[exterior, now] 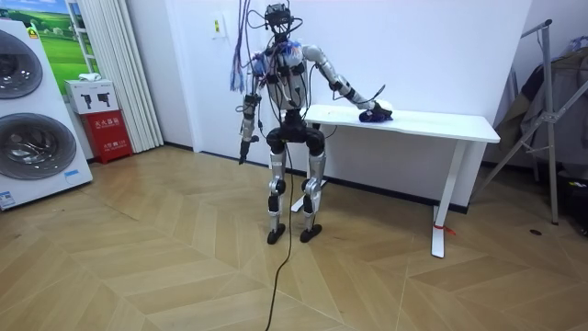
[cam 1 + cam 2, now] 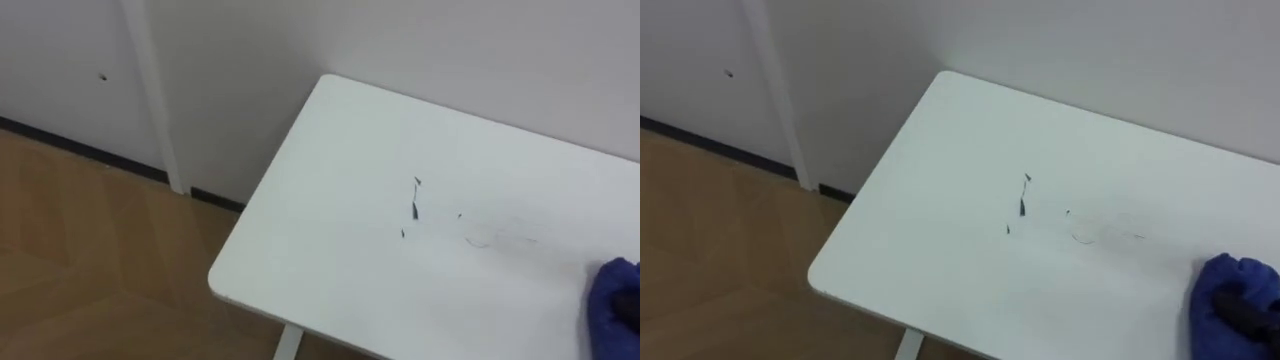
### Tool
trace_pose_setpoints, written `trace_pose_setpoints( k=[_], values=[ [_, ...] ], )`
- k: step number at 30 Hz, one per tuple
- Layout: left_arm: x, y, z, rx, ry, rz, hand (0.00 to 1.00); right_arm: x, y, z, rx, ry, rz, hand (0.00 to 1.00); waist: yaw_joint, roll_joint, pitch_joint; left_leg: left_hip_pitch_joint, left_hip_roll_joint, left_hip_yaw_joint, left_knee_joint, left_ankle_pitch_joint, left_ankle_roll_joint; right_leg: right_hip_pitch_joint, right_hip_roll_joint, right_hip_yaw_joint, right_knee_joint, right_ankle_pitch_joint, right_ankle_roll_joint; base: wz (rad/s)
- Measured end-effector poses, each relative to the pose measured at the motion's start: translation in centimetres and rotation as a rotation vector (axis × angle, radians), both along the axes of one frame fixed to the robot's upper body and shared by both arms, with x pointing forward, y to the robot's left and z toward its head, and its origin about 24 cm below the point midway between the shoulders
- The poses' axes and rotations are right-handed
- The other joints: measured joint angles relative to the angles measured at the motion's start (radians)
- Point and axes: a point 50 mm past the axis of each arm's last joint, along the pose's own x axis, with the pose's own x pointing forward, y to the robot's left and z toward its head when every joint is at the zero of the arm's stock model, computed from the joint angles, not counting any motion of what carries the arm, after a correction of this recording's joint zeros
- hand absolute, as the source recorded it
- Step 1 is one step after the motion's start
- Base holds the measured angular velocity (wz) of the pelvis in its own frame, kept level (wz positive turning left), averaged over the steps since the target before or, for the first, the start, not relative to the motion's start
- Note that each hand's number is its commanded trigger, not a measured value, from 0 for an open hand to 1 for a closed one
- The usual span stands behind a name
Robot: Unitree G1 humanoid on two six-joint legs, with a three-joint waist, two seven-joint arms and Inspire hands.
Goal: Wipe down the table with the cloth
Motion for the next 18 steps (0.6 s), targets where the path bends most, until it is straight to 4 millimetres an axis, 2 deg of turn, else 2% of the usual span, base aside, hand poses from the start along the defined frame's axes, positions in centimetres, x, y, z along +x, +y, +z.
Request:
trace_pose_setpoints(
  k=[1, 3, 5, 6, 7, 8, 9, 11, 14, 15, 17, 18],
  values=[
    [0.0, -0.1, 0.0, -0.001, -0.001, 0.000, 0.00, 0.3, 0.2, 0.1, -0.009, 0.002, 0.013, 1.00, 0.004, 0.002, 0.0002, 0.006, 0.001, 0.002, -0.004, 0.000, 0.000, 0.000, 0.001, 0.004, 0.001, 0.000, 0.000, -0.25],
    [0.6, -0.3, -0.1, -0.008, -0.009, -0.019, 0.00, 2.2, 1.3, 0.6, -0.056, 0.016, 0.090, 1.00, 0.022, 0.007, 0.0068, 0.012, 0.003, 0.025, -0.013, 0.001, -0.001, -0.010, 0.004, 0.026, 0.005, 0.002, -0.005, -0.49],
    [1.3, -0.7, -0.2, -0.016, -0.021, -0.043, 0.00, 5.3, 3.4, 1.5, -0.108, 0.022, 0.243, 1.00, 0.046, 0.013, 0.0131, 0.012, 0.008, 0.061, -0.020, 0.003, -0.004, -0.038, 0.016, 0.059, 0.022, 0.004, -0.012, -0.66],
    [1.5, -0.9, -0.3, -0.022, -0.017, -0.056, 0.00, 7.9, 6.0, 2.2, -0.131, 0.010, 0.390, 1.00, 0.062, 0.015, 0.0179, 0.010, 0.011, 0.067, -0.024, 0.004, -0.006, -0.052, 0.018, 0.076, 0.022, 0.009, -0.019, -0.50],
    [1.8, -1.0, -0.3, -0.023, -0.020, -0.061, 0.00, 9.2, 7.5, 2.6, -0.143, 0.002, 0.470, 1.00, 0.069, 0.015, 0.0191, 0.008, 0.013, 0.072, -0.027, 0.005, -0.008, -0.058, 0.022, 0.082, 0.022, 0.011, -0.022, -0.39],
    [2.5, -1.3, -0.3, -0.029, -0.031, -0.080, 0.00, 11.4, 10.4, 3.4, -0.182, -0.015, 0.619, 1.00, 0.080, 0.015, 0.0201, -0.001, 0.015, 0.076, -0.028, 0.008, -0.013, -0.070, 0.027, 0.086, 0.021, 0.013, -0.026, -0.11],
    [3.2, -1.7, -0.2, -0.038, -0.050, -0.108, 0.00, 13.0, 12.8, 4.1, -0.202, -0.034, 0.741, 1.00, 0.086, 0.018, 0.0259, -0.004, 0.017, 0.078, -0.031, 0.010, -0.016, -0.074, 0.035, 0.087, 0.020, 0.014, -0.027, 0.00],
    [3.7, -2.1, -0.2, -0.045, -0.066, -0.138, 0.00, 14.1, 14.8, 4.9, -0.218, -0.056, 0.844, 1.00, 0.112, 0.023, 0.0279, -0.005, 0.017, 0.064, -0.031, 0.012, -0.018, -0.074, 0.035, 0.083, 0.019, 0.009, -0.027, 0.25],
    [2.7, -2.1, -0.3, -0.045, -0.029, -0.120, 0.00, 14.5, 15.2, 5.2, -0.206, -0.062, 0.860, 1.00, 0.133, 0.017, 0.0230, -0.012, 0.018, 0.052, -0.032, 0.012, -0.018, -0.072, 0.033, 0.073, 0.015, 0.000, -0.024, 0.19],
    [2.0, -2.0, -0.4, -0.044, -0.007, -0.114, 0.00, 14.2, 14.9, 4.9, -0.197, -0.058, 0.855, 1.00, 0.132, 0.017, 0.0232, -0.014, 0.018, 0.050, -0.028, 0.012, -0.018, -0.068, 0.031, 0.068, 0.012, 0.000, -0.023, 0.09],
    [1.1, -1.9, -0.4, -0.044, 0.015, -0.097, 0.00, 13.5, 14.7, 4.3, -0.172, -0.059, 0.849, 1.00, 0.123, 0.008, 0.0171, -0.014, 0.017, 0.046, -0.025, 0.012, -0.018, -0.058, 0.020, 0.051, 0.004, -0.001, -0.021, 0.20],
    [0.7, -1.8, -0.6, -0.045, 0.033, -0.089, 0.00, 12.9, 14.4, 3.7, -0.155, -0.056, 0.834, 1.00, 0.106, 0.008, 0.0172, -0.013, 0.015, 0.032, -0.024, 0.012, -0.018, -0.046, 0.018, 0.043, -0.002, -0.003, -0.018, 0.37]
  ],
)
